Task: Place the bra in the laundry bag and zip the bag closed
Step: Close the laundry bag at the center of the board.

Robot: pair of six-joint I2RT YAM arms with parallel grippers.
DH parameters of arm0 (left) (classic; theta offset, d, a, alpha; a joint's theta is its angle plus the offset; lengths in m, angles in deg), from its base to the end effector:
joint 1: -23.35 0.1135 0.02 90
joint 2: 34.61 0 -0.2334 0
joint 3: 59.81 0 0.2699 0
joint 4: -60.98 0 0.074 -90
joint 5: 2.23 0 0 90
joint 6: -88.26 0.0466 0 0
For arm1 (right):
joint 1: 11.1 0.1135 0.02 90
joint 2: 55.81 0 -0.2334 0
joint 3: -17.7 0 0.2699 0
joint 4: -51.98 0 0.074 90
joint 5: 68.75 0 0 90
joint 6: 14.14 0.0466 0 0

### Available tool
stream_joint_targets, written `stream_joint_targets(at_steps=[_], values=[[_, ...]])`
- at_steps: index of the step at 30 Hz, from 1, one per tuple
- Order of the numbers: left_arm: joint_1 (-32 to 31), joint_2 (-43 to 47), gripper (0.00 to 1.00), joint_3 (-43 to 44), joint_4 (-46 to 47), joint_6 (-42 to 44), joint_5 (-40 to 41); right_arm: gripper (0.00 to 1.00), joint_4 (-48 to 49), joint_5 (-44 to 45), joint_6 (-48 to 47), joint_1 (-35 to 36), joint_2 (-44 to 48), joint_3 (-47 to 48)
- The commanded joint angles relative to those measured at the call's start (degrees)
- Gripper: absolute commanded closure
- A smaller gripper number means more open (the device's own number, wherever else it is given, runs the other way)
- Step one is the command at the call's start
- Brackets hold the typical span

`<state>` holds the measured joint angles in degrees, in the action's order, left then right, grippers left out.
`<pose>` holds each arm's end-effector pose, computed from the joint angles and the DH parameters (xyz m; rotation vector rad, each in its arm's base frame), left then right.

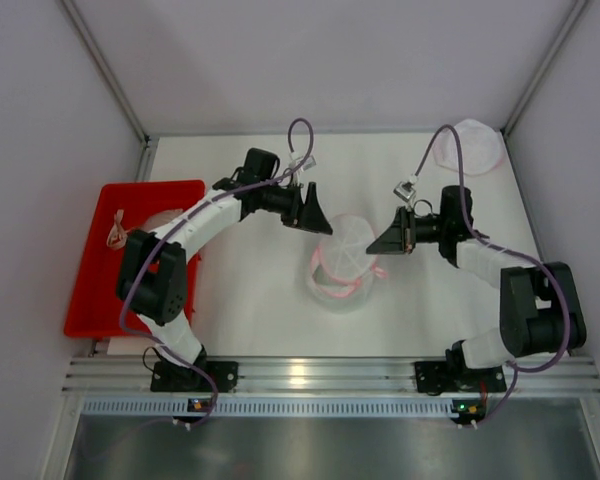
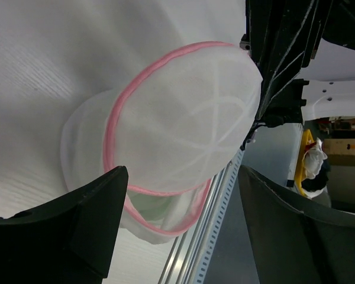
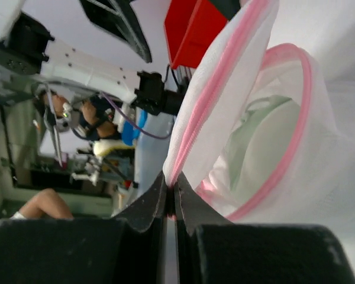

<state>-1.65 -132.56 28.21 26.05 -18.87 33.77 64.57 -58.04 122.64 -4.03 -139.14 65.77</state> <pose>0.3375 -0.1990 0.2266 0.6549 2.3002 -1.4620 0.2817 0.0811 0.1577 -0.3322 2.0884 1.9262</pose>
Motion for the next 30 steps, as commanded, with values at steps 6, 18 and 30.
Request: stream_joint_targets(at_steps=[6,18,30], values=[[0.6,-4.0,0.18,1.8,14.1,-6.9,-8.6,1.0,-108.0,-8.0,-98.5,2.2,-14.6,31.3],[6.9,-1.1,0.16,-1.8,22.4,-4.6,-2.1,1.0,-111.2,-12.5,-112.9,1.9,-19.3,31.8],[1.4,-3.0,0.15,-4.0,19.3,-3.2,-13.1,1.0,-111.2,-12.9,-110.3,4.1,-16.0,34.0]])
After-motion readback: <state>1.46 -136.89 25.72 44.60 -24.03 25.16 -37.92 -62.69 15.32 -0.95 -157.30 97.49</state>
